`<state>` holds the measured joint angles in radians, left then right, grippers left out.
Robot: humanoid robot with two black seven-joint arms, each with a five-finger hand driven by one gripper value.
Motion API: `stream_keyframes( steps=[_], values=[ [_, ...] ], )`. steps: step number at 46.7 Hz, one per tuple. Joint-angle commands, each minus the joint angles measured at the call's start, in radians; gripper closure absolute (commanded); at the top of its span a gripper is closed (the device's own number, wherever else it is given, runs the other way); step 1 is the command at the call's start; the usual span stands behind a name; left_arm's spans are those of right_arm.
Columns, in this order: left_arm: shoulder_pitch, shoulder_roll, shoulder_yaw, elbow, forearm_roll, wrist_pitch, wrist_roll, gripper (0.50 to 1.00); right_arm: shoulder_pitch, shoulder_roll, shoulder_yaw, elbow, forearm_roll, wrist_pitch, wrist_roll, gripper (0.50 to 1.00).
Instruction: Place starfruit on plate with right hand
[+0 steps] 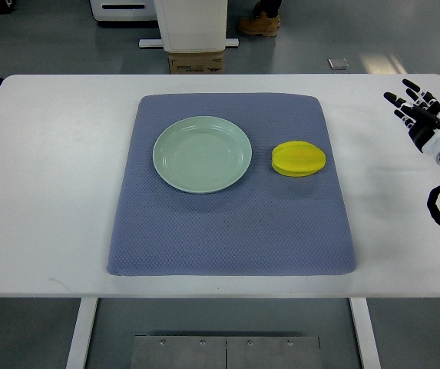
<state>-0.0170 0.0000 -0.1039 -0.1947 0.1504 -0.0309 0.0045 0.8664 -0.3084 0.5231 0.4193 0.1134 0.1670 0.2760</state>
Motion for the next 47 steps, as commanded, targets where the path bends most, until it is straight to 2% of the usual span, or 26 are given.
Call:
stream_keyframes(
  steps=[1, 47],
  values=[
    [0.0, 0.0, 0.0, 0.0, 0.0, 0.0, 0.0, 0.5, 0.0, -0.001, 0.0, -0.001, 0.0, -0.001, 0.0, 0.5],
    [0.0, 0.0, 0.0, 0.0, 0.0, 0.0, 0.0, 0.5, 0.003, 0.005, 0.003, -0.001, 0.0, -0.001, 0.003, 0.5]
  ],
)
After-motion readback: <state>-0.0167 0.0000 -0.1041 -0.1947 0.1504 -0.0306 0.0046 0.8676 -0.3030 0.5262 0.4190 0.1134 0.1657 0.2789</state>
